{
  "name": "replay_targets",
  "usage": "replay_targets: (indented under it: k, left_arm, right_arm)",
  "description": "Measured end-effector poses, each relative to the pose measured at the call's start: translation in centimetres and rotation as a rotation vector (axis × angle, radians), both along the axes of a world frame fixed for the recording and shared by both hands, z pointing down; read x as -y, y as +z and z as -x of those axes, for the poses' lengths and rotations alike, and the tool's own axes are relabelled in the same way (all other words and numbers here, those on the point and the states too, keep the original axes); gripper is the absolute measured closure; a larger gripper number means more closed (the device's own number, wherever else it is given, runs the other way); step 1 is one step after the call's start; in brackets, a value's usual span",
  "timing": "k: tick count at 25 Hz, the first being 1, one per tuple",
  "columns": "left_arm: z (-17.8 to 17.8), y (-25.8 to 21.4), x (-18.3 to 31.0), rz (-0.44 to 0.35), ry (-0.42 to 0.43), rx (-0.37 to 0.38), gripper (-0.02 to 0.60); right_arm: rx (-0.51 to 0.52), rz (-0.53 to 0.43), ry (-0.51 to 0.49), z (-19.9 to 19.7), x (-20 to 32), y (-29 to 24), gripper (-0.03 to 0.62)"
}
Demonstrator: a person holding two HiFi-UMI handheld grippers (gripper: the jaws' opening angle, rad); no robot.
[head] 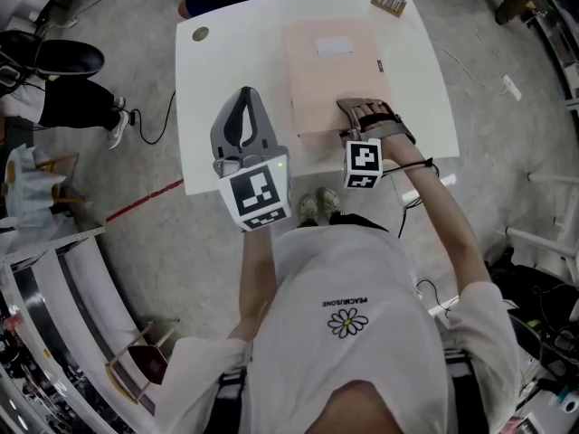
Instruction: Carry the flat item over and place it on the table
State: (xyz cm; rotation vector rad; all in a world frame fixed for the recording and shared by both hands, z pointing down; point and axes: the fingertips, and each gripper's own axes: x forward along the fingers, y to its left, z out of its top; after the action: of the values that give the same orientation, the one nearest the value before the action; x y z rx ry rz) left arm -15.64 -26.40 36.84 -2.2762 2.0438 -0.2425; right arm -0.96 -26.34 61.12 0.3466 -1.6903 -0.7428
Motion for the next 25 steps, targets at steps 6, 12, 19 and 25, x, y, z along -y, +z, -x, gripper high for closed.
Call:
replay_targets:
  k: [6, 12, 19, 25]
  left_arm:
    - [-0.4, -0.8, -0.2, -0.023, 0.009, -0.002, 0.566]
    - [-0.7, -2.0, -0.2, -0.054, 0.018, -0.001, 0.566]
    - [-0.9, -3.8, -0.7, -0.091, 0.025, 0.009, 0.566]
    - [-1.1, -4.3, -1.3, -0.106, 0.038, 0.007, 0.566]
  right_arm:
    - [0.096, -0.019, 0.005, 1.1, -0.2, -5.4, 0.237]
    - [0.327, -0.163, 0.010, 3.8, 2.2, -15.6, 0.237]
    - [0.833, -0.489, 0.072, 3.9, 3.9, -31.2, 0.237]
    - [1.535, -0.390, 0.248, -0.6, 2.9, -38.8, 0.238]
